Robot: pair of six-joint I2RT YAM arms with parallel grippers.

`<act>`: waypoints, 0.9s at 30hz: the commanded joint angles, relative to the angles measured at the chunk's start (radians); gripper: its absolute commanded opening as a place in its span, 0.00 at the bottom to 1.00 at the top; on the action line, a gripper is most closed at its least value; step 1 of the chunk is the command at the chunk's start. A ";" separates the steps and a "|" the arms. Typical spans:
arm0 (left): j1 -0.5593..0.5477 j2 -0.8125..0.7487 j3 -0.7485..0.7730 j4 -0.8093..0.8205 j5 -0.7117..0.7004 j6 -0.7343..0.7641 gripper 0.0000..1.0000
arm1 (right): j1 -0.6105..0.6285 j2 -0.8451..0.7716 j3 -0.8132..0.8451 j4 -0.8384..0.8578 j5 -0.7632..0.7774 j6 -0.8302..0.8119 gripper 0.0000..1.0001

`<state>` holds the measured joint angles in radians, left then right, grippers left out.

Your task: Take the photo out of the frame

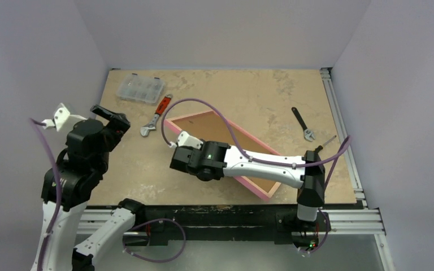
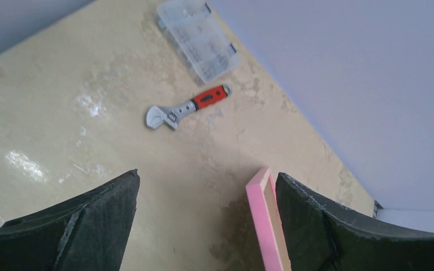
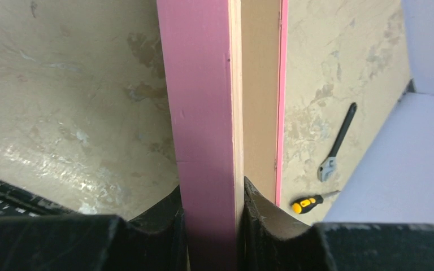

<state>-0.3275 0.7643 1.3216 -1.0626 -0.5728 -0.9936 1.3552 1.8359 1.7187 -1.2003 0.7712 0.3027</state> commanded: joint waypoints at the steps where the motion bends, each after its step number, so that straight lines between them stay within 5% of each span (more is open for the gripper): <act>1: 0.006 -0.055 0.059 -0.006 -0.151 0.117 0.87 | -0.076 -0.085 0.149 0.188 -0.259 0.107 0.00; 18: 0.005 -0.069 0.014 0.009 -0.139 0.153 0.88 | -0.614 -0.042 0.423 0.159 -0.777 0.060 0.00; 27: 0.005 -0.076 -0.015 0.022 -0.124 0.151 0.88 | -0.923 -0.101 0.265 0.319 -1.166 0.152 0.00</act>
<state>-0.3275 0.6922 1.3167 -1.0691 -0.6857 -0.8696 0.5293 1.7615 2.0861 -1.1271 -0.0135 0.2829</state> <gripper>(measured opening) 0.881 0.278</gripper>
